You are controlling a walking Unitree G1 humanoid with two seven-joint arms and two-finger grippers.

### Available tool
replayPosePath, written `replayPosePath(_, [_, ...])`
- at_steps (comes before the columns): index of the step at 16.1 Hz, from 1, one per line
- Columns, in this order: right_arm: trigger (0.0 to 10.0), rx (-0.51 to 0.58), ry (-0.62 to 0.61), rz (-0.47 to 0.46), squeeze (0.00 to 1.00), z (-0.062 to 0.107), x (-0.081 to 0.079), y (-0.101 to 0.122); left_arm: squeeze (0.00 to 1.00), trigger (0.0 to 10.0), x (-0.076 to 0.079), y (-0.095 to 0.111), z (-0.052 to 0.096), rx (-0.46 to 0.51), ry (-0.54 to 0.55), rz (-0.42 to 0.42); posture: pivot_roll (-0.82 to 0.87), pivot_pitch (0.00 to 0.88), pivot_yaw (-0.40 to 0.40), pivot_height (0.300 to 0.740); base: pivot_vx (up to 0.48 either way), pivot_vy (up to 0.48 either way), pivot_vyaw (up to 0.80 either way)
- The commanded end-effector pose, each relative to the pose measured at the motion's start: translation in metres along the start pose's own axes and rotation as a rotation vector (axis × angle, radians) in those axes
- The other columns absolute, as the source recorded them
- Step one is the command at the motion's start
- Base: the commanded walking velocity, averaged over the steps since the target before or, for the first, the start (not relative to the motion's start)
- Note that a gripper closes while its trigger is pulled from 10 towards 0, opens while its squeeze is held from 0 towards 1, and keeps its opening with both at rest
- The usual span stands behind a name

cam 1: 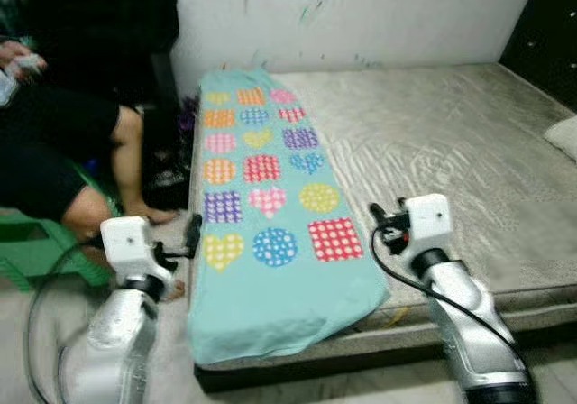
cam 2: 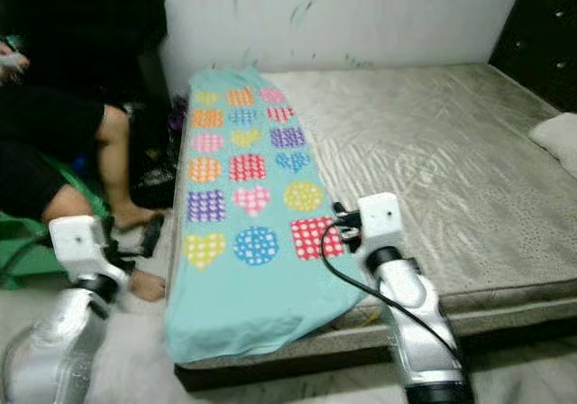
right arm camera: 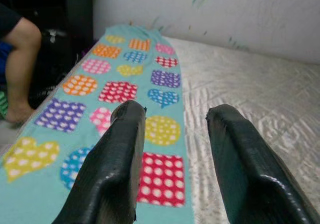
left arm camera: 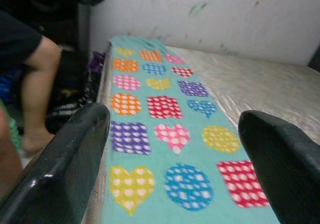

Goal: Clean up the room

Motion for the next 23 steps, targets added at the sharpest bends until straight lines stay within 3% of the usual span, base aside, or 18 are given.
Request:
replayPosePath(1, [10.0,0.004,0.007,-0.002,0.0,0.0,-0.002,0.0,0.0,10.0,-0.001,0.002,0.0,0.003,-0.003,-0.016,-0.06,0.01,-0.004,0.74,0.0,0.0,0.0])
replayPosePath(10, [10.0,0.011,0.005,0.004,0.0,-0.001,-0.003,0.001,0.0,10.0,0.011,0.007,-0.001,0.035,-0.089,0.002,-0.06,0.018,-0.006,0.74,0.105,0.0,0.0])
replayPosePath(19, [10.0,0.006,-0.008,0.001,0.0,0.0,-0.001,0.0,0.0,10.0,0.011,0.007,-0.001,0.028,-0.089,-0.003,-0.06,0.021,-0.004,0.74,0.327,0.0,0.0])
replayPosePath(23, [10.0,0.011,-0.018,0.005,0.0,0.0,0.0,0.001,0.0,10.0,0.007,0.004,-0.003,0.013,-0.049,0.022,-0.06,0.021,-0.003,0.74,0.061,0.0,0.0])
Point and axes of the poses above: a point about 5 cm out from each wrist's last joint towards the gripper, its own z axis pointing back from the gripper into the wrist, its own y axis along the axis of the wrist's last joint, x = y × z, the point moved 2 cm from there along -z, pointing out of the wrist towards the gripper, and after that the axes turned 12 degrees about z, right-handed, at the moved point
